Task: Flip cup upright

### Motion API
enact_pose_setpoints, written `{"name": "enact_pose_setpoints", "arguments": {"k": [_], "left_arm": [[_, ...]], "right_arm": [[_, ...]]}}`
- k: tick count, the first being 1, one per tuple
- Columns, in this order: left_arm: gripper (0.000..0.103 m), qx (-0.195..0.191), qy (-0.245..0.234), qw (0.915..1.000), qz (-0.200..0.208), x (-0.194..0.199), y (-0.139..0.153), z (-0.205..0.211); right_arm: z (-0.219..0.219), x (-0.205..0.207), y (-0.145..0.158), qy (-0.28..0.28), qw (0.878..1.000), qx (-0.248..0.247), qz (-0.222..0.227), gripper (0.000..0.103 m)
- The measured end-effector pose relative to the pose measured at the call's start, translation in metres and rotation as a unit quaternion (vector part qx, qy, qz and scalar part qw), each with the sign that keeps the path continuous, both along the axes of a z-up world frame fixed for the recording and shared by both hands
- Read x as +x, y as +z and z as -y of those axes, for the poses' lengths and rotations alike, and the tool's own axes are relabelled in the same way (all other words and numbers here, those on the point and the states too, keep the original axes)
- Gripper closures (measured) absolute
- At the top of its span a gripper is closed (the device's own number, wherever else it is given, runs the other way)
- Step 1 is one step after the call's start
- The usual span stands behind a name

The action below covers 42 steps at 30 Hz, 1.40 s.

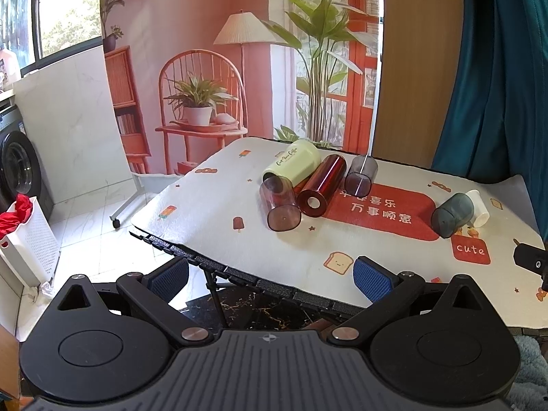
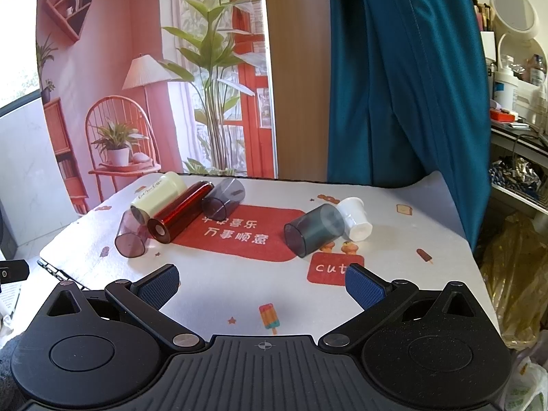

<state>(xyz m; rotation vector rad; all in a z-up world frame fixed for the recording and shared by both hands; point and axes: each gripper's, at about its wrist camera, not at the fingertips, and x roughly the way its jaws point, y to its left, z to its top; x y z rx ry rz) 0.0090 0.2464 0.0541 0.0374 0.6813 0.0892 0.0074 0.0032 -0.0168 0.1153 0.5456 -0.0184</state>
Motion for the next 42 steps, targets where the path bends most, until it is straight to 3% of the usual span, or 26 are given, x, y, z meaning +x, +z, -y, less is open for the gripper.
{"name": "enact_pose_setpoints", "arguments": {"k": [20, 28, 36, 42], "left_arm": [[0.000, -0.012, -0.006, 0.9998, -0.011, 0.002, -0.007, -0.003], [0.000, -0.024, -0.008, 0.9990, -0.038, 0.010, -0.019, -0.006], [0.000, -0.024, -0.001, 0.9982, -0.055, 0.043, -0.031, -0.013], [0.000, -0.025, 0.045, 0.9953, -0.082, 0.089, -0.057, -0.034]], "right_arm": [[0.003, 0.003, -0.002, 0.000, 1.000, 0.001, -0.008, 0.000], [0.006, 0.009, -0.006, -0.001, 1.000, -0.001, -0.021, 0.000], [0.011, 0.039, -0.005, -0.001, 1.000, -0.009, -0.021, 0.000], [0.011, 0.079, -0.008, 0.011, 1.000, -0.006, -0.012, 0.000]]}}
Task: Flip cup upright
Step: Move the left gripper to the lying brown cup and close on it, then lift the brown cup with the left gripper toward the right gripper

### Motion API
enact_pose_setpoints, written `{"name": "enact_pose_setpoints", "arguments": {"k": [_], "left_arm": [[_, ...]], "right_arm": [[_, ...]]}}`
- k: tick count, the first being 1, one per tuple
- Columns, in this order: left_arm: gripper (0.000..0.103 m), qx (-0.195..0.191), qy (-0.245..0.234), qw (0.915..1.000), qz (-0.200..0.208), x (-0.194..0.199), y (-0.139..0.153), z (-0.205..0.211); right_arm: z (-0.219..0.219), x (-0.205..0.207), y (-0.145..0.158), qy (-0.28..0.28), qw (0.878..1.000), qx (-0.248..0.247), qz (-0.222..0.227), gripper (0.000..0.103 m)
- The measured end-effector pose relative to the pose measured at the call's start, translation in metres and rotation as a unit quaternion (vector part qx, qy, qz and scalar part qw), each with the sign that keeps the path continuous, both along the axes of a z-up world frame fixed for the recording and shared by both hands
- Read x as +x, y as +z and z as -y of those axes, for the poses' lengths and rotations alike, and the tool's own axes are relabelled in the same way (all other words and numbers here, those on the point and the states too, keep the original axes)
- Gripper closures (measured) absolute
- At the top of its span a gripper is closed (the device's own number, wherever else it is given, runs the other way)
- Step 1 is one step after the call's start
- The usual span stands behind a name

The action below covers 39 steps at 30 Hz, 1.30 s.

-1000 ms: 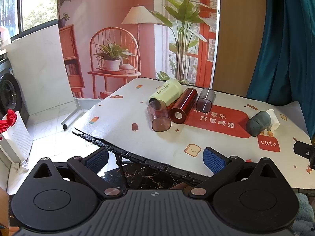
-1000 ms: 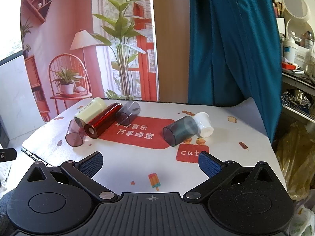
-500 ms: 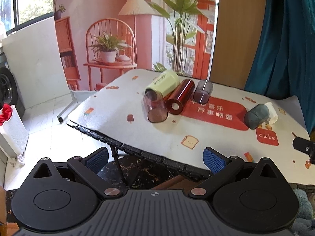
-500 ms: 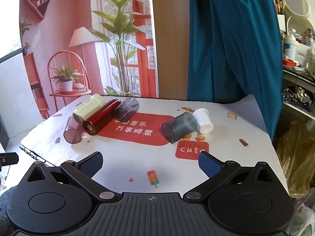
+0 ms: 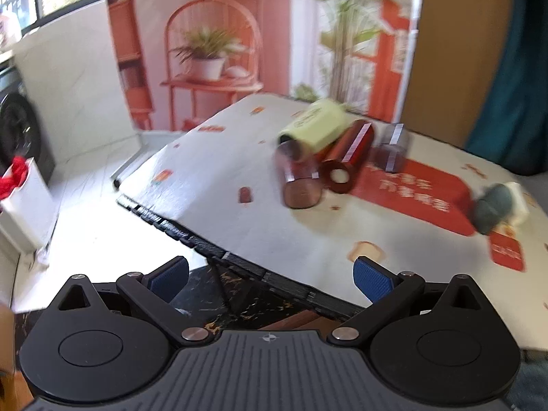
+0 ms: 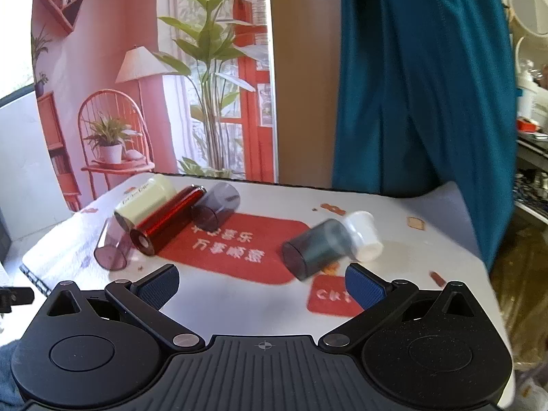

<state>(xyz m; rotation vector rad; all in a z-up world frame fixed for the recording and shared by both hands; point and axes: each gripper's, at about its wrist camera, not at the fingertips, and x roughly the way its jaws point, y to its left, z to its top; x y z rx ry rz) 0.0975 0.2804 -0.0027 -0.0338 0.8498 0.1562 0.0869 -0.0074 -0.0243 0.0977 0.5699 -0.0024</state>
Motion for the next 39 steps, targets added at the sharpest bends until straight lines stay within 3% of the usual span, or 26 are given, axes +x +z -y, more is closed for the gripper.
{"name": "enact_pose_setpoints", "arguments": {"k": [7, 13, 16, 21, 23, 25, 28, 29, 39], "left_arm": [[0.000, 0.008, 0.033, 0.9991, -0.026, 0.055, -0.025, -0.025], [0.001, -0.001, 0.063, 0.9980, 0.010, 0.114, -0.031, -0.027], [0.001, 0.004, 0.041, 0.9988, 0.027, 0.144, -0.038, -0.011], [0.005, 0.049, -0.011, 0.9987, -0.010, 0.187, -0.066, 0.015], [0.007, 0.058, -0.016, 0.9979, -0.024, 0.193, -0.076, 0.018], [0.012, 0.043, -0.014, 0.9983, -0.038, 0.200, -0.085, 0.015], [0.028, 0.006, -0.010, 0.9989, -0.046, 0.200, -0.093, 0.007], [0.038, -0.011, -0.011, 0.9990, -0.041, 0.198, -0.093, 0.005], [0.038, 0.010, -0.017, 0.9982, -0.057, 0.162, -0.090, 0.015]], "right_arm": [[0.000, 0.045, -0.025, -0.005, 1.000, 0.025, -0.014, 0.000], [0.000, 0.066, -0.057, -0.008, 0.998, 0.038, -0.054, 0.000], [0.001, 0.071, -0.069, -0.011, 0.997, 0.042, -0.069, 0.000], [0.008, 0.076, -0.076, -0.015, 0.996, 0.048, -0.077, 0.000], [0.012, 0.077, -0.077, -0.021, 0.995, 0.054, -0.078, 0.000], [0.016, 0.077, -0.080, -0.027, 0.995, 0.060, -0.081, 0.000], [0.021, 0.079, -0.085, -0.033, 0.993, 0.068, -0.088, 0.000], [0.021, 0.079, -0.086, -0.034, 0.993, 0.070, -0.090, 0.000], [0.020, 0.073, -0.084, -0.029, 0.993, 0.077, -0.086, 0.000]]}}
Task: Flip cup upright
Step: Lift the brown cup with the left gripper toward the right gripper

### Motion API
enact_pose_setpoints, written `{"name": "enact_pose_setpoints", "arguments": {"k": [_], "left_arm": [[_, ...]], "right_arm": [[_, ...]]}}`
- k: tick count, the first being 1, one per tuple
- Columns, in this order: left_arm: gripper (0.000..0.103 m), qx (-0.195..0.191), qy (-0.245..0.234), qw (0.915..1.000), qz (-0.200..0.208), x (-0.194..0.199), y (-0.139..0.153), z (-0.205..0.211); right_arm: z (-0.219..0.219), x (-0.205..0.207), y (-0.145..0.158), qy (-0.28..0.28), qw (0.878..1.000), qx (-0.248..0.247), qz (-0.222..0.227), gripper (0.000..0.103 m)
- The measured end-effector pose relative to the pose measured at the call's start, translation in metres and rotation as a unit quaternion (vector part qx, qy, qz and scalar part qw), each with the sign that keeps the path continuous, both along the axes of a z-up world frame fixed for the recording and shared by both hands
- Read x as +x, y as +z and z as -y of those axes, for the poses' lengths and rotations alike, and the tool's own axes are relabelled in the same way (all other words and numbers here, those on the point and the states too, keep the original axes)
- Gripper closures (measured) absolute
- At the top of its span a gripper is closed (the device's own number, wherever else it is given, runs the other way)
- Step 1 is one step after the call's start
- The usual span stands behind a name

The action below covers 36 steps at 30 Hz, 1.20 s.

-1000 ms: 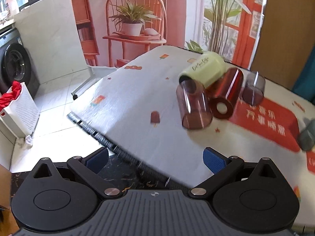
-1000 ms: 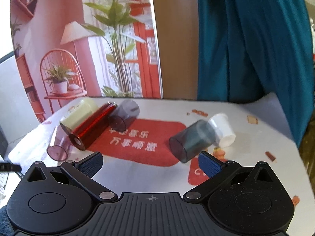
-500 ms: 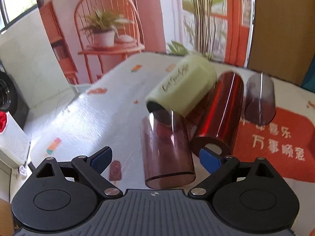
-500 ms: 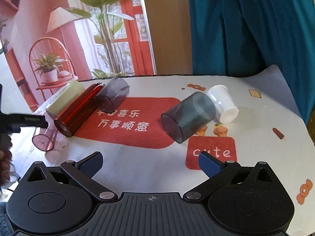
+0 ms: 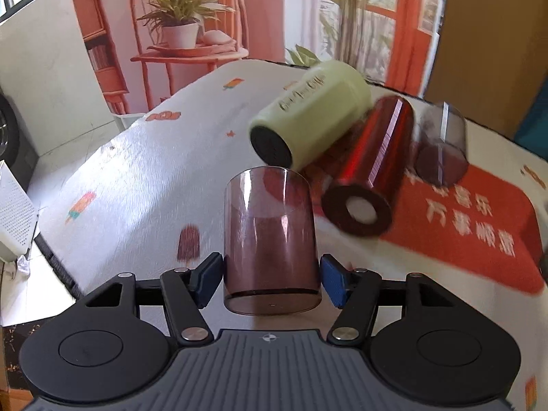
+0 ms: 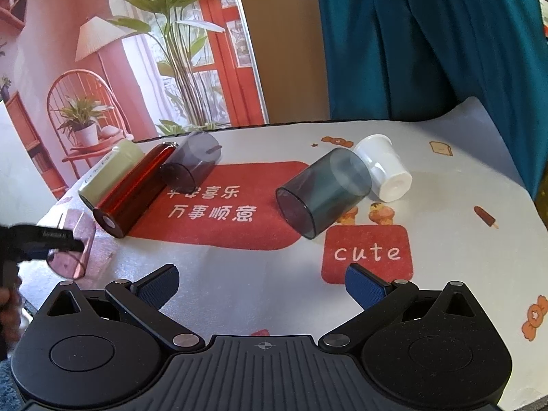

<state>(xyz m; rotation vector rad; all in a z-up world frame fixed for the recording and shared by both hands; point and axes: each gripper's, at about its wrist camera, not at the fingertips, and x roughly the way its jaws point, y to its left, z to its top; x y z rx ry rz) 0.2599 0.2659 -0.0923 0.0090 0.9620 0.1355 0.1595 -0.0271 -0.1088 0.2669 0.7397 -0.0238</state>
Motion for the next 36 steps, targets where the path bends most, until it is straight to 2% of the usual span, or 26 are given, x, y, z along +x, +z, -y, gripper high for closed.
{"name": "enact_pose_setpoints", "arguments": {"k": [9, 11, 14, 21, 24, 28, 30, 32, 36], "left_arm": [[0.038, 0.012, -0.053, 0.9982, -0.025, -0.058, 0.008, 0.040], [0.038, -0.001, -0.066, 0.9973, -0.032, -0.063, 0.009, 0.048], [0.038, 0.005, -0.093, 0.9951, -0.032, -0.068, 0.009, 0.068], [0.038, -0.034, -0.144, 0.9886, -0.029, -0.071, 0.006, 0.104], [0.038, -0.039, -0.167, 0.9850, -0.021, -0.073, 0.005, 0.116], [0.037, -0.059, -0.180, 0.9815, -0.024, -0.076, 0.007, 0.115], [0.028, -0.060, -0.184, 0.9810, -0.016, -0.080, 0.012, 0.111], [0.022, -0.059, -0.181, 0.9818, 0.000, -0.087, 0.022, 0.110], [0.020, -0.061, -0.146, 0.9862, 0.048, -0.096, 0.050, 0.078]], "right_arm": [[0.008, -0.007, -0.001, -0.009, 1.000, 0.012, -0.001, 0.000], [0.011, -0.009, -0.001, -0.014, 1.000, 0.015, -0.001, 0.000], [0.015, -0.015, 0.004, -0.018, 1.000, 0.004, 0.007, 0.000], [0.033, -0.024, 0.005, -0.039, 0.999, 0.001, 0.004, 0.000], [0.042, -0.028, 0.003, -0.052, 0.999, -0.002, -0.001, 0.000], [0.048, -0.030, 0.000, -0.063, 0.998, -0.005, -0.010, 0.000], [0.048, -0.029, -0.001, -0.062, 0.998, -0.005, -0.012, 0.000], [0.047, -0.026, -0.002, -0.057, 0.998, -0.003, -0.018, 0.000], [0.034, -0.013, -0.002, -0.029, 0.999, 0.003, -0.035, 0.000]]}}
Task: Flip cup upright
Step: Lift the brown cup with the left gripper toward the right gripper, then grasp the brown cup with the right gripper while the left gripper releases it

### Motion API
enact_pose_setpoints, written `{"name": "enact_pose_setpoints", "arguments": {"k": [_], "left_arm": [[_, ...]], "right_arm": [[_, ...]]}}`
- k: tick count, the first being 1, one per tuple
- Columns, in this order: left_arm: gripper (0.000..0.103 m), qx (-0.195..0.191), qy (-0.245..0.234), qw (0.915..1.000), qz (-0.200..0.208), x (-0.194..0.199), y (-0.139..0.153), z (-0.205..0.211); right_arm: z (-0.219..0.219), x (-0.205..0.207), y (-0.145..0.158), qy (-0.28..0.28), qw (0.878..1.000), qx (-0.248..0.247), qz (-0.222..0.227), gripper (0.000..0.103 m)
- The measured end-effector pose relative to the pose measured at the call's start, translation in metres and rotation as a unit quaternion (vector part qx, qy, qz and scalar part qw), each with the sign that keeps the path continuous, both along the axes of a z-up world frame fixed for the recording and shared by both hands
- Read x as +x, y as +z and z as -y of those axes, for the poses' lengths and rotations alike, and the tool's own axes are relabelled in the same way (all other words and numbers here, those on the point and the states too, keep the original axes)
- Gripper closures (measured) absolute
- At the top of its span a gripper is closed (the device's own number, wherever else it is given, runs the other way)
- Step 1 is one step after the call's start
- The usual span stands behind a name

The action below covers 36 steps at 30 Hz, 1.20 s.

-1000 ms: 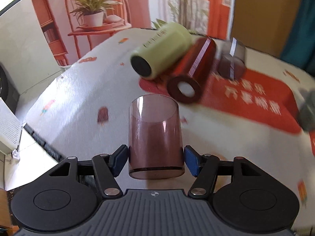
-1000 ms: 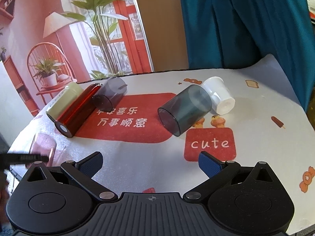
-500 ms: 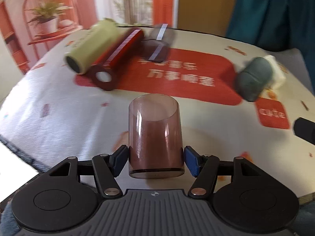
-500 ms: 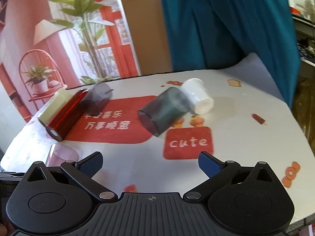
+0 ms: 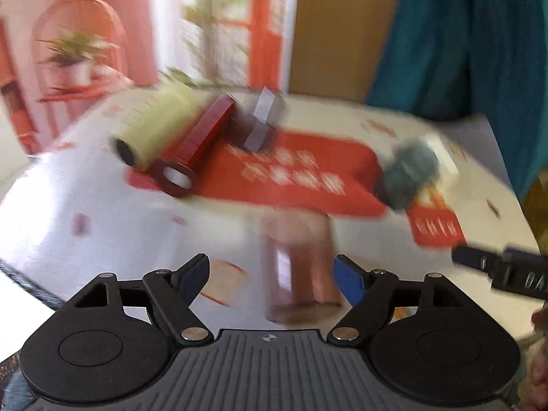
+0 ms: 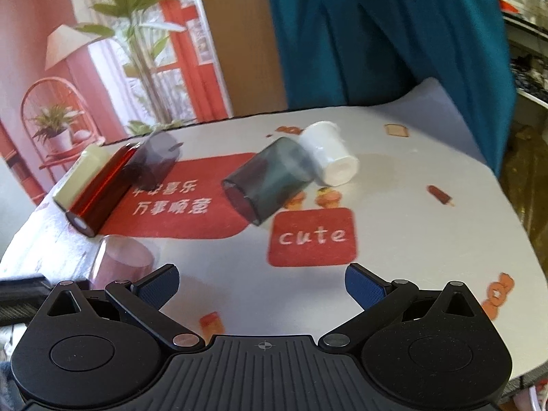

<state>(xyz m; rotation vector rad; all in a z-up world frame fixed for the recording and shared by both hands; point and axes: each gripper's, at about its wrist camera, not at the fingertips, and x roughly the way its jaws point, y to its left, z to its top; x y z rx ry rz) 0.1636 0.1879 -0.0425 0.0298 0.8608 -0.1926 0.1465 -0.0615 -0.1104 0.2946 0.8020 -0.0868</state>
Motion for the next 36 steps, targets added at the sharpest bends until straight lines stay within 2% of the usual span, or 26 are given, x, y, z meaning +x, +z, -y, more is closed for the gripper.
{"name": "enact_pose_setpoints", "arguments": {"k": [3, 6, 8, 13, 14, 19, 26, 31, 36], "left_arm": [[0.017, 0.012, 0.048, 0.9986, 0.016, -0.002, 0.016, -0.032], [0.016, 0.050, 0.090, 0.9947, 0.007, -0.003, 0.017, -0.062], [0.013, 0.061, 0.114, 0.9916, 0.002, -0.010, 0.016, -0.078], [0.008, 0.018, 0.163, 0.9864, 0.002, -0.031, 0.006, -0.112], [0.008, 0.017, 0.167, 0.9858, -0.002, -0.034, 0.001, -0.113], [0.008, 0.009, 0.161, 0.9863, -0.034, -0.041, -0.016, -0.117], [0.008, -0.008, 0.158, 0.9867, -0.035, -0.041, -0.025, -0.122], [0.008, -0.016, 0.164, 0.9853, -0.045, -0.045, -0.029, -0.126], [0.008, -0.013, 0.162, 0.9856, -0.046, -0.045, -0.029, -0.122]], "right_arm": [[-0.006, 0.007, -0.002, 0.013, 1.000, 0.011, -0.013, 0.000], [-0.019, 0.021, -0.004, 0.036, 0.998, 0.028, -0.034, 0.000], [-0.030, 0.033, -0.004, 0.052, 0.997, 0.037, -0.043, 0.000], [-0.060, 0.072, -0.009, 0.088, 0.991, 0.058, -0.079, 0.000], [-0.072, 0.089, -0.015, 0.097, 0.988, 0.068, -0.098, 0.000], [-0.094, 0.118, -0.029, 0.101, 0.981, 0.083, -0.143, 0.000], [-0.116, 0.135, -0.046, 0.103, 0.975, 0.085, -0.181, 0.007], [-0.122, 0.134, -0.050, 0.108, 0.975, 0.069, -0.183, 0.007], [-0.124, 0.132, -0.049, 0.117, 0.976, 0.049, -0.176, 0.015]]}}
